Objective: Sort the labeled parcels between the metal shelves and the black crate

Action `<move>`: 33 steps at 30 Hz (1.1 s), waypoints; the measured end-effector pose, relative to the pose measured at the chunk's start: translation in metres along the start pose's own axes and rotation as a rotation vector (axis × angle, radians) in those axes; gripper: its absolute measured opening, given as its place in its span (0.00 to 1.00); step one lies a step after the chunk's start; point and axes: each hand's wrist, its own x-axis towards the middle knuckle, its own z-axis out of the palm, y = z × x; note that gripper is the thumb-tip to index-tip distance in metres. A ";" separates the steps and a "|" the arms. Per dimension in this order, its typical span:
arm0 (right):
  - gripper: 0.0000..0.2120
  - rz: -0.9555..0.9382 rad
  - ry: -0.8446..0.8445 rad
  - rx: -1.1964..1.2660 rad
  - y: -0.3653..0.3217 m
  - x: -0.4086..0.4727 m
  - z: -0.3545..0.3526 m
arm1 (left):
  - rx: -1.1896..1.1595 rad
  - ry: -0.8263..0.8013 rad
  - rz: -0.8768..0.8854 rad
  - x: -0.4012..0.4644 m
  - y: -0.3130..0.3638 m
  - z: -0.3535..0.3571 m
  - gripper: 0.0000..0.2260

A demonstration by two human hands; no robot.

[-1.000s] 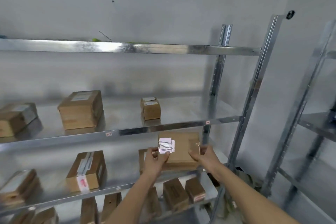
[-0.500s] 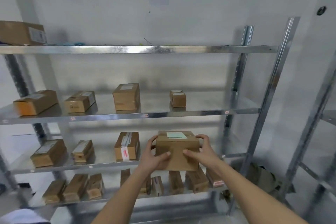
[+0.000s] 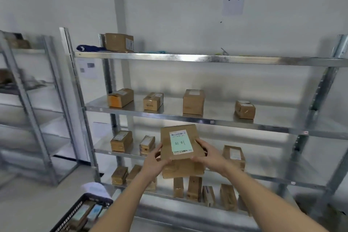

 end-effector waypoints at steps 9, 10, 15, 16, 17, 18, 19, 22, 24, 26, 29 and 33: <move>0.48 -0.145 -0.250 -0.139 -0.142 0.069 0.224 | 0.163 0.222 -0.004 -0.036 -0.055 -0.256 0.41; 0.48 -0.156 -0.271 -0.154 -0.158 0.074 0.251 | 0.154 0.233 -0.019 -0.039 -0.064 -0.286 0.42; 0.49 -0.209 -0.319 -0.123 -0.217 0.104 0.381 | 0.121 0.323 -0.067 -0.056 -0.105 -0.414 0.42; 0.49 -0.224 -0.328 -0.123 -0.227 0.109 0.404 | 0.144 0.339 -0.079 -0.058 -0.115 -0.436 0.43; 0.49 -0.238 -0.335 -0.124 -0.234 0.116 0.425 | 0.167 0.351 -0.090 -0.059 -0.124 -0.456 0.44; 0.49 -0.245 -0.344 -0.121 -0.241 0.124 0.445 | 0.182 0.357 -0.104 -0.060 -0.133 -0.475 0.44; 0.49 -0.235 -0.359 -0.119 -0.250 0.130 0.462 | 0.182 0.362 -0.117 -0.059 -0.141 -0.491 0.45; 0.49 -0.214 -0.400 -0.111 -0.264 0.160 0.510 | 0.203 0.392 -0.154 -0.048 -0.166 -0.536 0.45; 0.50 -0.198 -0.413 -0.097 -0.264 0.184 0.538 | 0.223 0.397 -0.163 -0.033 -0.184 -0.561 0.45; 0.50 -0.186 -0.410 -0.114 -0.262 0.209 0.563 | 0.240 0.383 -0.185 -0.011 -0.207 -0.581 0.45; 0.49 -0.154 -0.420 -0.143 -0.251 0.257 0.598 | 0.250 0.351 -0.208 0.031 -0.243 -0.604 0.47; 0.49 -0.073 -0.460 -0.134 -0.223 0.336 0.644 | 0.240 0.287 -0.256 0.108 -0.302 -0.629 0.50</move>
